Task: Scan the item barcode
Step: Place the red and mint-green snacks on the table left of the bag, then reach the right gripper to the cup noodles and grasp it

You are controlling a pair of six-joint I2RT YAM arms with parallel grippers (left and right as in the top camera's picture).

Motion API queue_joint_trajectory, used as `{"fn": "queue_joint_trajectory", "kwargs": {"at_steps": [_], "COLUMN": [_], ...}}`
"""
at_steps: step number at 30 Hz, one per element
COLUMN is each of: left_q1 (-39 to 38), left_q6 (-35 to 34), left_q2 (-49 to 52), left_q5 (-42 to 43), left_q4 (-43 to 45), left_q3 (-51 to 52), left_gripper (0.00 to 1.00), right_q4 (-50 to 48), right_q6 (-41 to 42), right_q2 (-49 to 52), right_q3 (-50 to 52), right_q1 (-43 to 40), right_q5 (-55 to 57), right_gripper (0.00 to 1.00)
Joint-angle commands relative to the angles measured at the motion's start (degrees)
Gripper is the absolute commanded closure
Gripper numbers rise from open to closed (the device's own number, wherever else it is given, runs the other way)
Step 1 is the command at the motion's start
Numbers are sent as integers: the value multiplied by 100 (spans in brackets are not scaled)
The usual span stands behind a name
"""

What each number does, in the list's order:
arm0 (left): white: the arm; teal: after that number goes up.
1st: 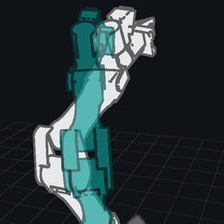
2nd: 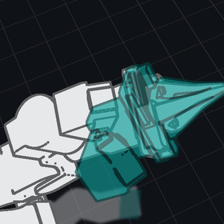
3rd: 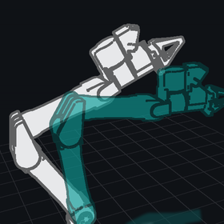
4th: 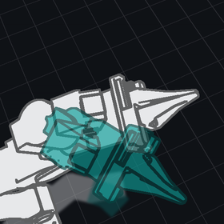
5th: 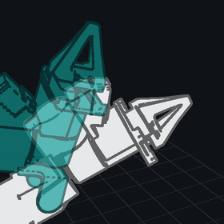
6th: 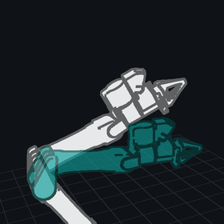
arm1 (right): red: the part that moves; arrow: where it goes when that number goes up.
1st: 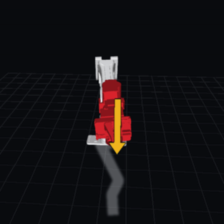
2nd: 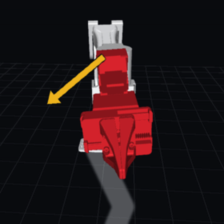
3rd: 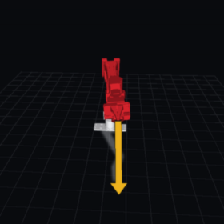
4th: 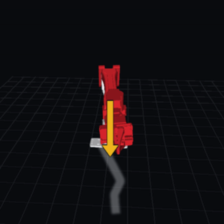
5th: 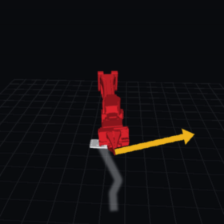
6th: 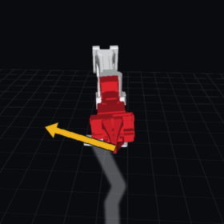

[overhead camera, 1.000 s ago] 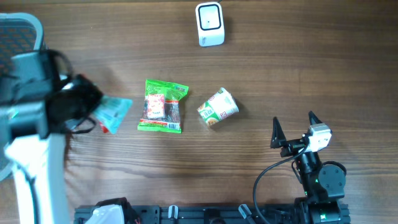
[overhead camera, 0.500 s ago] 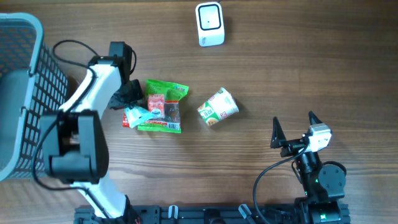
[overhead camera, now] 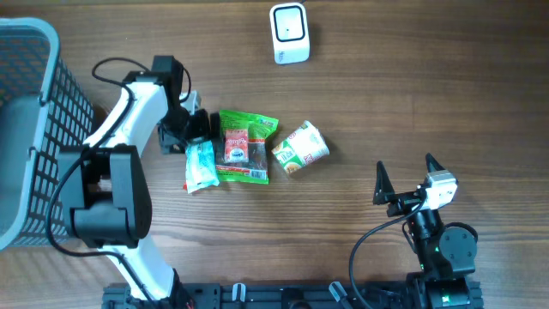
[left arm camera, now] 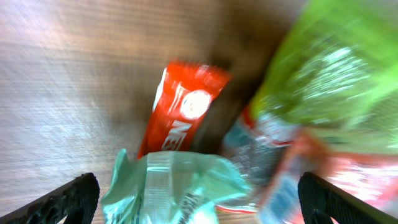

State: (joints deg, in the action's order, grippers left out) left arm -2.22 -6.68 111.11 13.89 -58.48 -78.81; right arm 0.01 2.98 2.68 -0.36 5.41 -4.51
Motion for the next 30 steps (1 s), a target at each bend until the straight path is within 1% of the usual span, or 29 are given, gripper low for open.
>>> {"fn": "queue_joint_trajectory", "kwargs": {"at_steps": [1,3,4,5,7,8,9,10,12,13,14,15,16,17,19,20,21,23,24,26,27,30], "left_q1": [-13,-13,-13,-13,-20,-22,-26,-35,-59,-90,-127,-199,-254,-302,-413,-446,-466,-481,-481,-479,-479,-481], "left_q6": [17,-398,-938,-1147,-1202,-1200,-1200,-1202,-1202,-1204,-1202,-1202,-1202,-1202,-1204,-1207,-1204,-1204,-1204,-1202,-1202,-1202], "left_q2": [-802,-1154,-1338,-1384,-1381,-1381,-1381,-1381,-1381,-1381,-1381,-1381,-1381,-1381,-1381,-1381,-1381,-1381,-1381,-1381,-1381,-1381], "left_q5": [144,-299,-675,-667,-393,-223,-190,-170,-170,-166,-168,-168,-168,-168,-166,-166,-166,-168,-168,-173,-173,-173], "left_q4": [15,-2,-96,-160,-267,-361,-409,-485,-553,-564,-562,-553,-538,-498,-343,-284,-271,-269,-269,-264,-267,-264], "left_q3": [-498,-503,-501,-501,-468,-466,-466,-466,-466,-466,-466,-466,-466,-466,-466,-466,-466,-466,-466,-466,-466,-466], "left_gripper": [0,0,0,0,0,4,75,96,96,91,78,51,30,0,0,0,0,0,0,0,0,0], "right_q4": [-24,-24,-24,-22,-22,-24,-22,-24,-26,-59,-76,-15,-17,-26,-85,-81,-74,22,140,507,951,2345], "right_q6": [13,11,11,11,13,11,9,11,11,15,17,37,243,717,1978,2979,3128,3171,3176,3469,3392,2605], "right_q2": [-24,-24,-24,-24,-24,-24,-24,-24,-24,-24,-24,-17,-13,-13,-13,-13,-13,2,46,275,557,1797], "right_q3": [7,7,7,7,7,7,7,7,7,7,7,7,7,7,4,4,0,-157,-372,-933,-1397,-3012], "right_q1": [-17,-17,-17,-17,-17,-17,-17,-17,-17,-20,-17,-17,-17,-17,-20,-20,-20,-20,-20,-20,-20,-20], "right_q5": [-48,-48,-48,-48,-48,-48,-48,-48,-22,-7,-7,-24,-50,-50,118,170,52,-120,-120,-216,-240,-363], "right_gripper": [0,0,0,0,0,0,1,0,0,0,0,0,0,0,0,0,0,0,0,0,0,0]}}
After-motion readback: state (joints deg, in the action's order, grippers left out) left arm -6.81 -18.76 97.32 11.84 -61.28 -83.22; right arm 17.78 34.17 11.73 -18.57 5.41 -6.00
